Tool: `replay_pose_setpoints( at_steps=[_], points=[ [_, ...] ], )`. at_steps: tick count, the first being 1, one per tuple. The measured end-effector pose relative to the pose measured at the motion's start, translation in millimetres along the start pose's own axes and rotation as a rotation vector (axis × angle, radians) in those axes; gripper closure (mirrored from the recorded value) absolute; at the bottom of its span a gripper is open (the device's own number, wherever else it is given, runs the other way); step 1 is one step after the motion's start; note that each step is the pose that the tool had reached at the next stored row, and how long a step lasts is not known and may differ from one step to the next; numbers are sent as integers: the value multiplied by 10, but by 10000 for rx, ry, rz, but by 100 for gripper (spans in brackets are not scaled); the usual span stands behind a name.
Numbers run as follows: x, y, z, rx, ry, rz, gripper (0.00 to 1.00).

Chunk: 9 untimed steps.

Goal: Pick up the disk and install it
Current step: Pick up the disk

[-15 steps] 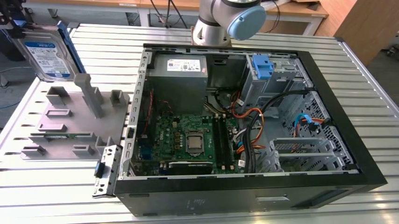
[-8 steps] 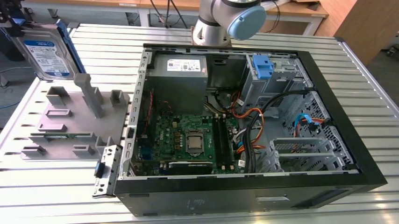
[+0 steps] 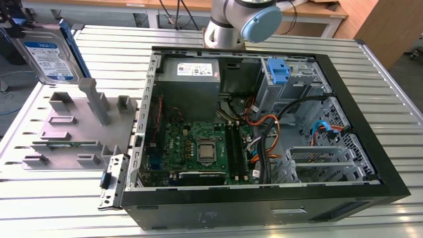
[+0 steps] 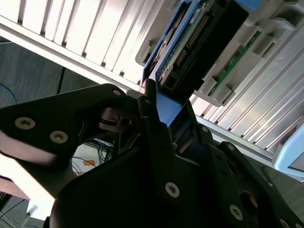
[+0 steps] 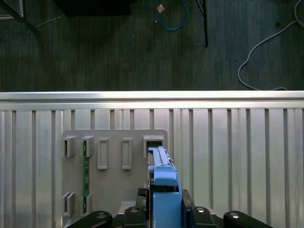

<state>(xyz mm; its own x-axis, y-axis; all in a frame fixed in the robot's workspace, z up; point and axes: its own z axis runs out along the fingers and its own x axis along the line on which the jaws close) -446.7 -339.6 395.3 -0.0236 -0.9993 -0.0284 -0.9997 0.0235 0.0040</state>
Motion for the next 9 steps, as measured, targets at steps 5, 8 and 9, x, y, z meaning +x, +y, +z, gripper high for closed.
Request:
replay_pose_setpoints(
  at_steps=[5, 8, 9],
  points=[
    [-1, 0, -17, 1, -1, 0, 64],
    [-1, 0, -29, 0, 0, 0, 64],
    [-1, 0, -35, 0, 0, 0, 64]
  ],
)
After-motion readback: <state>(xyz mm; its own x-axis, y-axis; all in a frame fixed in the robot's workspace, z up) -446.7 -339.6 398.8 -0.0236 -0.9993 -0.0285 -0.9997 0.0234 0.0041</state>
